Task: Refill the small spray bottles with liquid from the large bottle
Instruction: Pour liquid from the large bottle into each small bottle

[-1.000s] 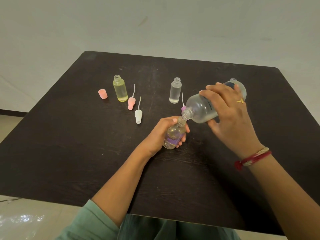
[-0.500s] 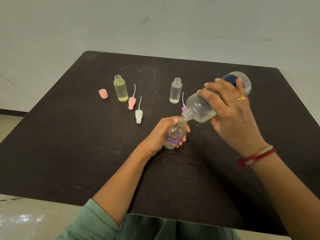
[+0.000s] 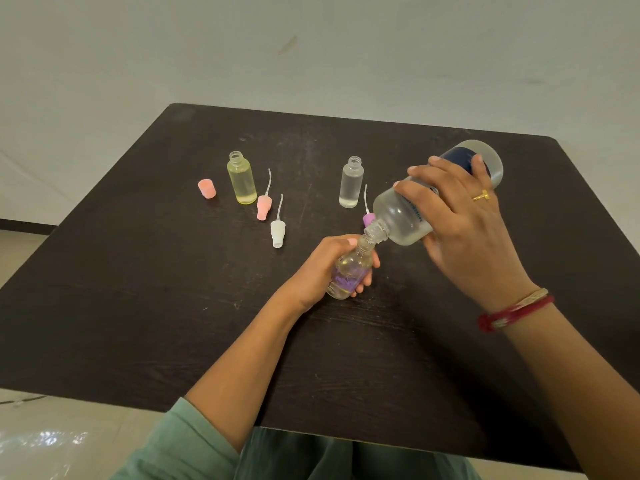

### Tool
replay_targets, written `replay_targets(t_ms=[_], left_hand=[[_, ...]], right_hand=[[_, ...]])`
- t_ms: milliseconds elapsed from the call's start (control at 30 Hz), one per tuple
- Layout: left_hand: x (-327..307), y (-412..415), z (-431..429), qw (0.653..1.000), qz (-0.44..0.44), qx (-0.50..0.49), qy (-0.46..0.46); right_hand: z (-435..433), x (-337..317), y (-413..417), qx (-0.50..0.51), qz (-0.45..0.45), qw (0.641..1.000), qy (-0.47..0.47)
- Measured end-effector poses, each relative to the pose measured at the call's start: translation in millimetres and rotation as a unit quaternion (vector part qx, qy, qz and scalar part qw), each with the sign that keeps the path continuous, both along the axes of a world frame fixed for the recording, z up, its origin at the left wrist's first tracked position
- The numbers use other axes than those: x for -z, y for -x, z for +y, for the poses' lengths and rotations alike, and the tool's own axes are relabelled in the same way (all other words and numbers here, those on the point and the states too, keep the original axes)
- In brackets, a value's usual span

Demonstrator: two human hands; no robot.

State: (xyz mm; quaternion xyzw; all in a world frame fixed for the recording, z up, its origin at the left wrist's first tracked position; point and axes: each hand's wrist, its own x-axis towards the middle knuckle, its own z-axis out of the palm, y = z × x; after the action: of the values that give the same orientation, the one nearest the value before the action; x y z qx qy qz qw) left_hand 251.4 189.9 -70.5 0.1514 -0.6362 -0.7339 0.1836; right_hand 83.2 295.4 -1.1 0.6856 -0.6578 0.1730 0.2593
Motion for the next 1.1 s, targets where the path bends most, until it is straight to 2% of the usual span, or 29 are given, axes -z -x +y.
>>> replay_targets(t_ms=[1100], left_hand=[[-0.5, 0.6, 0.0, 1.0, -0.003, 0.004, 0.005]], right_hand=[[-3.7, -5.2, 0.1, -0.013, 0.044, 0.999, 0.01]])
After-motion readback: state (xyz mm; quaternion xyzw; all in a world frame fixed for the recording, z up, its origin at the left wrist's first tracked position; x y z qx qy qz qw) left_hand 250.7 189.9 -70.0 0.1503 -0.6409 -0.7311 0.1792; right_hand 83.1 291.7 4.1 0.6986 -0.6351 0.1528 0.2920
